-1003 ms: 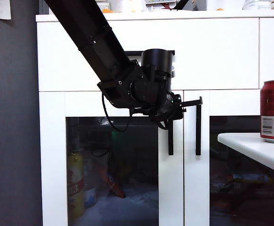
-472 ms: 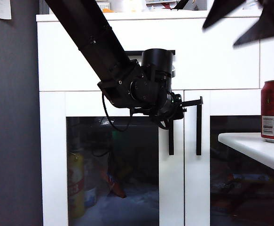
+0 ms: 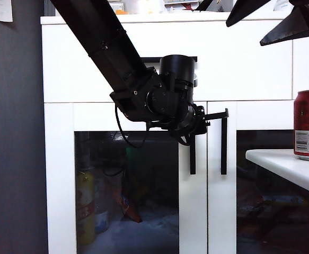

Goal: Open the left door of the white cabinet, pick up a can of beverage from the table on the right, place it inside the cabinet, and finally close the cabinet door.

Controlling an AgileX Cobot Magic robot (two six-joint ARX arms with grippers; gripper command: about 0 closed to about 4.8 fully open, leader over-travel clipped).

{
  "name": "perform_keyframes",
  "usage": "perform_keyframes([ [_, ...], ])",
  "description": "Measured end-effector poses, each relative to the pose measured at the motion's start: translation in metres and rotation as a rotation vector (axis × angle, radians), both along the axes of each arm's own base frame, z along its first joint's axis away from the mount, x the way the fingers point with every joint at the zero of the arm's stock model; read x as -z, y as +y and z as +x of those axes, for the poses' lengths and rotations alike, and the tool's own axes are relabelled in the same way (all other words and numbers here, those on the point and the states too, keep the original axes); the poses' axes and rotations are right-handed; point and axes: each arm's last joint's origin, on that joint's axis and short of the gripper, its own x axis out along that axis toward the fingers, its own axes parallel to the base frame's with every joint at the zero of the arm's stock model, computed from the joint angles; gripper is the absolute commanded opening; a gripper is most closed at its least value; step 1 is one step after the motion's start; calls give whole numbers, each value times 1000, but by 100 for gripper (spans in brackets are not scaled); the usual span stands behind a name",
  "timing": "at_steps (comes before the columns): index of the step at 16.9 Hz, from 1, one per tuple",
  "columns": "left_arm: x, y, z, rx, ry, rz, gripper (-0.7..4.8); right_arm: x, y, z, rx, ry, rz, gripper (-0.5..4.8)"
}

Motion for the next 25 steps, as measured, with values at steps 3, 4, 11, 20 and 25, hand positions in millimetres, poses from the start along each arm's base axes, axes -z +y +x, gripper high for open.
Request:
perform_keyframes([
  [3, 0, -1, -1, 0, 0, 0, -5, 0, 0, 0, -1, 1, 1, 479],
  [4, 0, -1, -1, 0, 0, 0, -5, 0, 0, 0, -1, 0, 1, 479],
  [11, 8, 2, -7, 10, -14, -11, -5, 0, 0, 0, -1, 1, 1, 479],
  [20, 6, -5, -28, 13, -15, -10, -5, 1, 0, -1, -4, 12, -1, 479],
  [25, 7, -9, -39, 27, -6, -6, -5, -9, -4, -14, -3, -18, 7, 479],
])
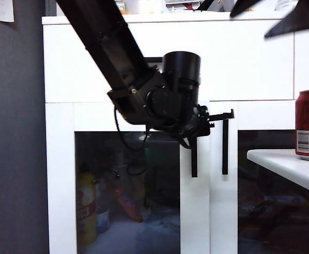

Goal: Open the left door of the white cabinet, pick up a can of beverage from the table on the right, place it inside the cabinet, and finally close the cabinet door.

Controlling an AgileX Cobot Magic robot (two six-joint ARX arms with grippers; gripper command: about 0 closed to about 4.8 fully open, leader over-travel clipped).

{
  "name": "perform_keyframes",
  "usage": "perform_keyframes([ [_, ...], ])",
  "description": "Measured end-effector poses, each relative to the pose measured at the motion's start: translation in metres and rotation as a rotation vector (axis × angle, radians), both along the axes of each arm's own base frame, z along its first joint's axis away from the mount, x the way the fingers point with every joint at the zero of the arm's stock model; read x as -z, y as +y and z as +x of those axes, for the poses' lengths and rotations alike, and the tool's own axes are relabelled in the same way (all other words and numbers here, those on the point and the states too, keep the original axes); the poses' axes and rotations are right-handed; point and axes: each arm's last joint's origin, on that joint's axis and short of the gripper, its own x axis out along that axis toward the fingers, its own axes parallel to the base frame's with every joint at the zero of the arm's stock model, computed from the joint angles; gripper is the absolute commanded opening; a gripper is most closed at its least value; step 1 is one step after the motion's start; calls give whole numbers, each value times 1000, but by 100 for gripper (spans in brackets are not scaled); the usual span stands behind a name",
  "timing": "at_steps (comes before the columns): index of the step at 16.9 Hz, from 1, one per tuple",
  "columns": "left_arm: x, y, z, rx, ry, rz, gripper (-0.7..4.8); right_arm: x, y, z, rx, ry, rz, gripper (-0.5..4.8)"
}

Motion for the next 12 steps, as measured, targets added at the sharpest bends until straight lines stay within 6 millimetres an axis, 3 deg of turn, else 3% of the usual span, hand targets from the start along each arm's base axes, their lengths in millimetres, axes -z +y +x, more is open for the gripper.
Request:
perform_keyframes([
  [5, 1, 2, -2, 16, 17, 14, -5, -10, -4, -11, 22, -54, 6, 479],
  [12, 5, 2, -11, 26, 13, 4, -5, -9, -4, -11, 22, -37, 1, 479],
])
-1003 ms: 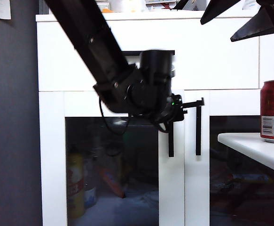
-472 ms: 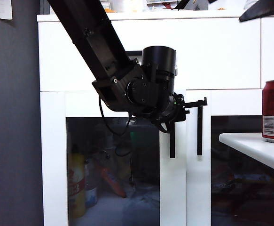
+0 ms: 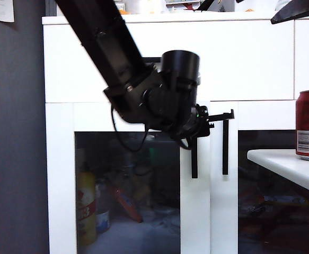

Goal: Open the left door of the white cabinet, pick up a can of beverage from the table on the right, place it inside the cabinet, and finally close the cabinet door.

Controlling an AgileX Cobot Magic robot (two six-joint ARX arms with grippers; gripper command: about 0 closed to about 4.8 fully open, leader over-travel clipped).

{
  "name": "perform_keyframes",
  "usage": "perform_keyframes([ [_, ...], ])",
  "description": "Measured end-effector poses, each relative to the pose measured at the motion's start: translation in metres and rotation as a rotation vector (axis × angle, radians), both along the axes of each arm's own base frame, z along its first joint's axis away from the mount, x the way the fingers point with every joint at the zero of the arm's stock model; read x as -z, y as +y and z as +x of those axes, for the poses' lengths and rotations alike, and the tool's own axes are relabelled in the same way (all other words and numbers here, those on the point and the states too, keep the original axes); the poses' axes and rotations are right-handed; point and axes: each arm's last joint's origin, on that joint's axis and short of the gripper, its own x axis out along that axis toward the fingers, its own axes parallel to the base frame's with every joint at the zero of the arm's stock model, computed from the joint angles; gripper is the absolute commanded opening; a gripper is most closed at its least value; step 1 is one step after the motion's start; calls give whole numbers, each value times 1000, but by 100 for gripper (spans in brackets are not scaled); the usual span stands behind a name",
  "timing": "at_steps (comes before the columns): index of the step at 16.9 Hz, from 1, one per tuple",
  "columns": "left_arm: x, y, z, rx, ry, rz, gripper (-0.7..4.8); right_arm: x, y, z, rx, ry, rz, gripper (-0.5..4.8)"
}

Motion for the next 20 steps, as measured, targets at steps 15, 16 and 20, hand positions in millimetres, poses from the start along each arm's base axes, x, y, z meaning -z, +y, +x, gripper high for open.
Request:
perform_keyframes([
  [15, -13, 79, -97, 150, 101, 83, -5, 34, 13, 41, -35, 121, -30, 437],
  [16, -14, 82, -100, 152, 107, 87, -5, 42, 15, 51, -37, 133, -39, 350],
  [20, -14, 86, -105, 157, 112, 90, -5, 80, 25, 86, -43, 212, -70, -7],
])
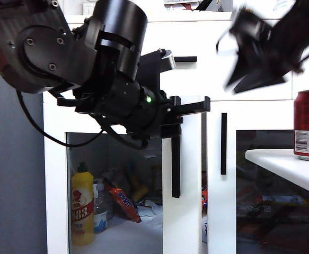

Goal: Open the left door of the white cabinet, pick up a can of beverage from the table on the right, place it inside the cabinet, and finally close the cabinet door.

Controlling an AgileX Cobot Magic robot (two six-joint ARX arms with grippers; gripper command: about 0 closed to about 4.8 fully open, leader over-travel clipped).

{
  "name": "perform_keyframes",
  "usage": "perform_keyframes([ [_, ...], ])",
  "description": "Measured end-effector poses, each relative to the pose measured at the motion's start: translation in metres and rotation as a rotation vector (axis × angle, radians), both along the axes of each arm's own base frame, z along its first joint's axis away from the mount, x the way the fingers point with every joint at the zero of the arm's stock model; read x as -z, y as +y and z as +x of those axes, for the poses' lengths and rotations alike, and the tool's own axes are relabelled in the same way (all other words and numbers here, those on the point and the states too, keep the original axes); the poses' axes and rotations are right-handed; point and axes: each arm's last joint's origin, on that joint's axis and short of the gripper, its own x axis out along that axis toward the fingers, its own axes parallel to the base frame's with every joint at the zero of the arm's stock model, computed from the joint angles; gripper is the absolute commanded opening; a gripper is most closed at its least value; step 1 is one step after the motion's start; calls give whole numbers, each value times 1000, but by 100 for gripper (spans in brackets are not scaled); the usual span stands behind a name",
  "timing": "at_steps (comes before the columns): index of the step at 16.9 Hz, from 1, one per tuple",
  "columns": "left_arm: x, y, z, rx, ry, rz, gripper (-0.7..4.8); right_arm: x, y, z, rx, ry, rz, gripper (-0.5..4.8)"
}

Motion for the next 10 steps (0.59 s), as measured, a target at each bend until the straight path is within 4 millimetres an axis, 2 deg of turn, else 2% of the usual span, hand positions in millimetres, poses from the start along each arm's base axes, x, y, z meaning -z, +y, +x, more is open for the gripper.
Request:
perform_keyframes([
  [5, 0, 0, 0, 0, 0, 0, -5, 19, 11, 19, -82, 9, 17, -6],
  [7, 0, 0, 0, 0, 0, 0, -5, 22, 25, 17, -167, 25, 42, -6],
  [10, 0, 0, 0, -1, 1, 1, -5, 25, 26, 18, -212, 41, 73, -6],
])
